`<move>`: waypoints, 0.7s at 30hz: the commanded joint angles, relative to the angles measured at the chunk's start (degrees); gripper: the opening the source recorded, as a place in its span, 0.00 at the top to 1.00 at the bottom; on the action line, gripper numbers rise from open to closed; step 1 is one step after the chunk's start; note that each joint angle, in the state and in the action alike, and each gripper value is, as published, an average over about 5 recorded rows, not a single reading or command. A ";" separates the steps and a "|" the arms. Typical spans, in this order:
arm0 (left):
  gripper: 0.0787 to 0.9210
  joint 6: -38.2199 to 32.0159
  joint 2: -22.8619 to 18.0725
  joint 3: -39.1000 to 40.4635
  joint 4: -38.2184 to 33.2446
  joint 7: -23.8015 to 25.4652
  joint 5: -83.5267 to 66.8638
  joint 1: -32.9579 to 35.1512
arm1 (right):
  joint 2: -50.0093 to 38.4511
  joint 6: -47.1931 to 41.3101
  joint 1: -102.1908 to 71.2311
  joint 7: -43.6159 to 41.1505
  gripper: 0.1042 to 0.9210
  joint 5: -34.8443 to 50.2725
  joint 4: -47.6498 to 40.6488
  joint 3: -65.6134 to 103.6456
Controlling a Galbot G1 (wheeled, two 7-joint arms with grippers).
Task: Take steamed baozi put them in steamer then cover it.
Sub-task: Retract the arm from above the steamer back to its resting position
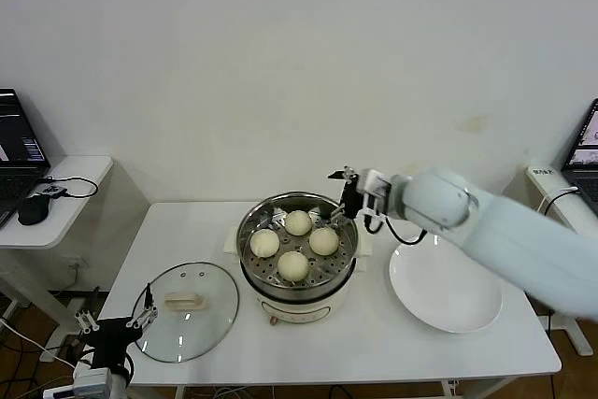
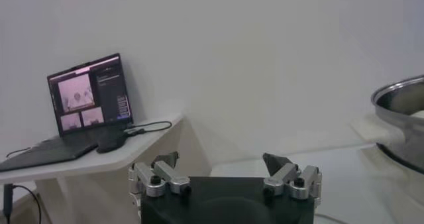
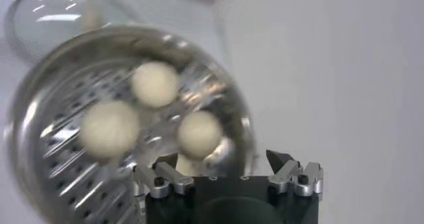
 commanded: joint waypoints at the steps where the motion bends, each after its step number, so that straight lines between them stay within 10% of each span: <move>1: 0.12 -0.12 -0.24 0.84 0.89 -0.06 0.99 -0.29 | 6.22 25.95 -56.52 13.03 0.12 -13.38 4.60 47.03; 11: 0.12 -5.55 -0.84 1.85 7.40 -0.30 24.94 -1.82 | 31.16 34.70 -74.33 5.40 0.12 -18.50 5.05 71.23; 21: 0.12 -14.90 2.53 -3.05 16.42 0.30 70.17 1.78 | 36.10 34.51 -82.74 5.66 0.12 -15.44 7.03 77.47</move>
